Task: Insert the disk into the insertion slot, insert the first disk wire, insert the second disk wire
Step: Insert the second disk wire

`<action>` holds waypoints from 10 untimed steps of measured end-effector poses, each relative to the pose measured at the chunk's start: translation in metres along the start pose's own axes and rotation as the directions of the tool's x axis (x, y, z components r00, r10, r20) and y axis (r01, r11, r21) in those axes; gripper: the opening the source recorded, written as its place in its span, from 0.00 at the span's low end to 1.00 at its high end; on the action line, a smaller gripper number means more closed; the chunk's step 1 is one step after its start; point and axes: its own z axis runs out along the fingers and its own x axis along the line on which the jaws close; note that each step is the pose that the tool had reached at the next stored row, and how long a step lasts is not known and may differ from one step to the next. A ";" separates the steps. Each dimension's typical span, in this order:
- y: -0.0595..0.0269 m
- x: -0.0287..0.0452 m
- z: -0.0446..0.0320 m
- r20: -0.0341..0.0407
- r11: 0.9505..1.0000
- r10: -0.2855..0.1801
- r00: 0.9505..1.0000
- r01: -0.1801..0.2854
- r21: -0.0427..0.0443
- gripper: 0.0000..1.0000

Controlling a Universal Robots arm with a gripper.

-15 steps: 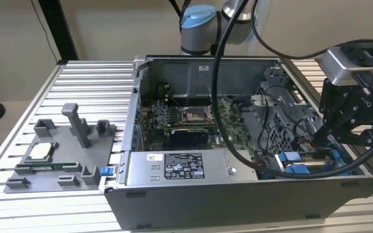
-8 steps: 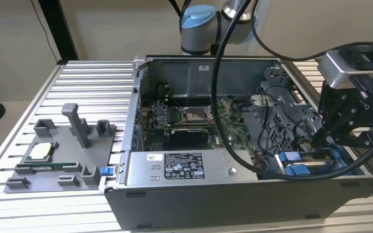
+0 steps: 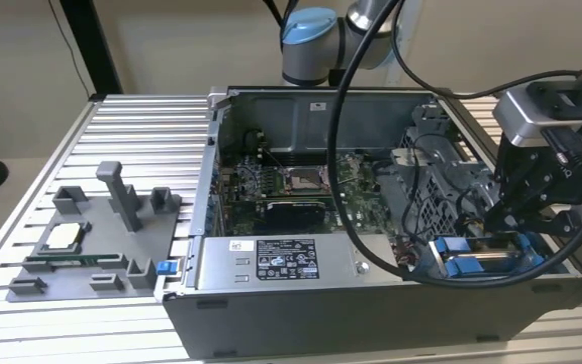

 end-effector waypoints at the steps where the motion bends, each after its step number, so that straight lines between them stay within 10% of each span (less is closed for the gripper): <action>1: 0.0000 0.0005 0.0002 0.000 1.000 0.000 1.000 0.000 0.000 0.00; 10: -0.0002 0.0028 0.0064 0.002 1.000 0.000 1.000 0.000 0.000 0.00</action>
